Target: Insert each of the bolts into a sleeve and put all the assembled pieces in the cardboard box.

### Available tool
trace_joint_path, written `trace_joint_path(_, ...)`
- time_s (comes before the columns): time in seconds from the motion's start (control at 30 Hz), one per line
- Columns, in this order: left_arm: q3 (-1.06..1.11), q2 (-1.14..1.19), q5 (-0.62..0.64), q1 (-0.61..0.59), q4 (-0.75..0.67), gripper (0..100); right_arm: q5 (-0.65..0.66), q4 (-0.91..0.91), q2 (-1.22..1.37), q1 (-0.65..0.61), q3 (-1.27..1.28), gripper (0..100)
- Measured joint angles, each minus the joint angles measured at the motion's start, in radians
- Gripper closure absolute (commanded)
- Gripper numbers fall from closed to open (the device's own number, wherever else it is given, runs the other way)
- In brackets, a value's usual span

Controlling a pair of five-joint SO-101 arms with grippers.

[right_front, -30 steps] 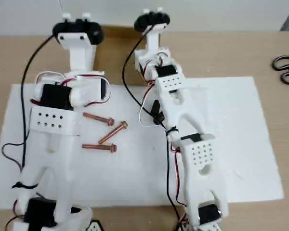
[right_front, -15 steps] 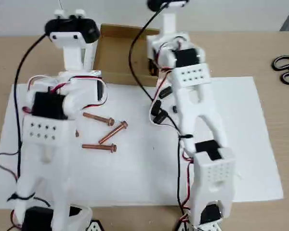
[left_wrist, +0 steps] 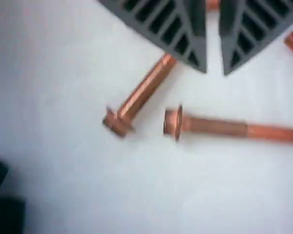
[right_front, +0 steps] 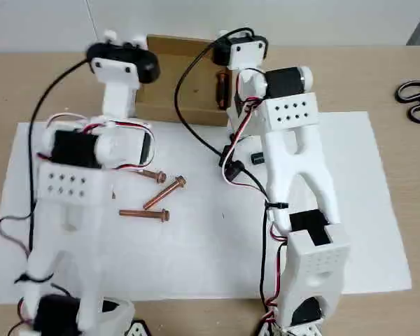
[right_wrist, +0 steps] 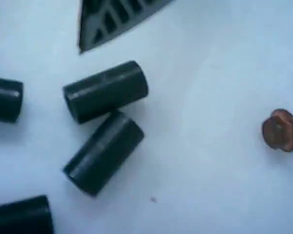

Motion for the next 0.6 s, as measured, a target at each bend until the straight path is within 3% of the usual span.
trace_joint_path(0.33, 0.0, 0.046, -0.028, 0.0, 0.049, 99, 0.15, 0.003, -0.002, 0.015, 0.189, 82.0)
trace_joint_path(0.6, 0.051, 0.046, -0.147, 0.0, 0.066, 99, 0.512, 0.003, -0.002, 0.068, 0.232, 82.0)
